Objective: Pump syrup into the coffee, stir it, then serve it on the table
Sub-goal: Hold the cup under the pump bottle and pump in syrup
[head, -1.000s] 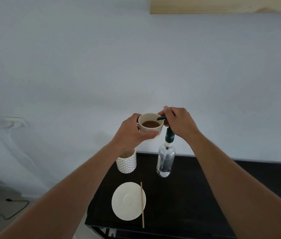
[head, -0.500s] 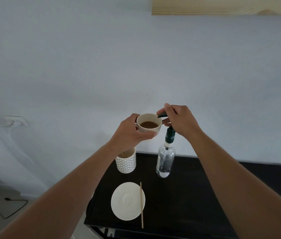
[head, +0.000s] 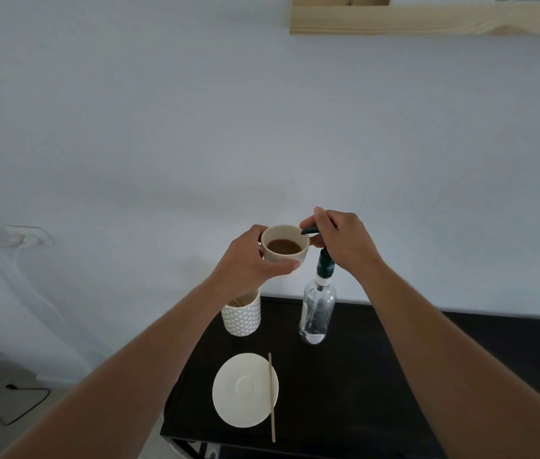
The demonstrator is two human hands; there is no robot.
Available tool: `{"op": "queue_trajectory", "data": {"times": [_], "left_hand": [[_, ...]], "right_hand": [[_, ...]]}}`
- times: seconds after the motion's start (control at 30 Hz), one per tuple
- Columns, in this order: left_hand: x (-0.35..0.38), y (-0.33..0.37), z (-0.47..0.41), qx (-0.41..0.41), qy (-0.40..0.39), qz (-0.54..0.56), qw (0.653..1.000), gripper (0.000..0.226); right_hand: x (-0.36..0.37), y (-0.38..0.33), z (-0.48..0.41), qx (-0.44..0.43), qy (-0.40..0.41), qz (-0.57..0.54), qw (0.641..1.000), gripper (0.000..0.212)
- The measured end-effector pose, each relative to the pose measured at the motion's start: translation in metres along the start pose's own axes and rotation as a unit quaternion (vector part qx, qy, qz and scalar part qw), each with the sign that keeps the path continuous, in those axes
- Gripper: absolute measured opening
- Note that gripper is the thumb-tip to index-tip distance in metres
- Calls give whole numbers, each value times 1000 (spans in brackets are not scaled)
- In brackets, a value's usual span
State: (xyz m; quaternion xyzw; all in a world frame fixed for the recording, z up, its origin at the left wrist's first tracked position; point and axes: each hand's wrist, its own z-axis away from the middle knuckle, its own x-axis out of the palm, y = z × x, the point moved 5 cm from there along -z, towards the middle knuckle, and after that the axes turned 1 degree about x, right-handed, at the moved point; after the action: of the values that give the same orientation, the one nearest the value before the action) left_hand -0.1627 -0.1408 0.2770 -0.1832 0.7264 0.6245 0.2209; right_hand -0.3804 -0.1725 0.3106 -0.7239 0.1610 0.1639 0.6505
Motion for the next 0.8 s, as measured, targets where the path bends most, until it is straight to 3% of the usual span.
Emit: {"op": "queue_trajectory", "data": {"times": [0.13,0.43,0.67,0.8], "left_hand": [[2,-5,6,5,1,9,1000,80],[2,-26,29,5,-14,11,1000,73],[-1,-61,63,13,-21,19,1000,74],[0,-81,87,23,-24,29,999,68]], "right_hand": [[-2,-1,0,-1,-7,20,1000,46],[-23,-25,2,-55,43,114,991,42],[-41,14,36,10,96,84,992,64],[-38,69,63,72,121,119,983,63]]}}
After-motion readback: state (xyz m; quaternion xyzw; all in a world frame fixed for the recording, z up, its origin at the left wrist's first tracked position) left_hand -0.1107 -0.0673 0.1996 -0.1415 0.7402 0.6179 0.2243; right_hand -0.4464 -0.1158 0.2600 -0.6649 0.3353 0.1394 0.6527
